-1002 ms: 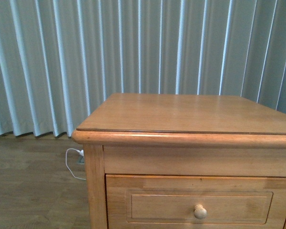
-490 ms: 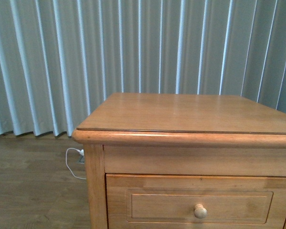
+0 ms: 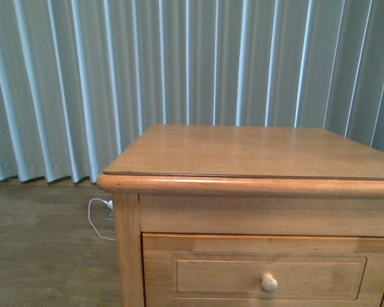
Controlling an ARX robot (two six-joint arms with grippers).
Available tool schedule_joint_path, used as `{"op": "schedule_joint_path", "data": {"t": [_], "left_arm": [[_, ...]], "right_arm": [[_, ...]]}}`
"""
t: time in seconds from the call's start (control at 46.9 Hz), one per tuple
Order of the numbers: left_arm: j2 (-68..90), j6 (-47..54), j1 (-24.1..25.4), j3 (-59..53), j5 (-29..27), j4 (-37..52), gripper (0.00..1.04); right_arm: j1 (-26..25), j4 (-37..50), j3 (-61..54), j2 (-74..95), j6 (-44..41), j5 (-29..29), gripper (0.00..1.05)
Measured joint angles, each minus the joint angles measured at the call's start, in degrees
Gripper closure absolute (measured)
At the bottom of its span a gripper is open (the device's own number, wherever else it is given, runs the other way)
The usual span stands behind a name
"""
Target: Put charger into drawer
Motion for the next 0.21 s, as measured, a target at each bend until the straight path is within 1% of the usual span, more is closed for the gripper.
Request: {"op": "schedule_joint_path", "data": {"t": [0.213], "left_arm": [[0.00, 0.02, 0.00, 0.00, 0.00, 0.00, 0.06]], "right_arm": [[0.00, 0.00, 0.00, 0.00, 0.00, -0.02, 0.19]]}}
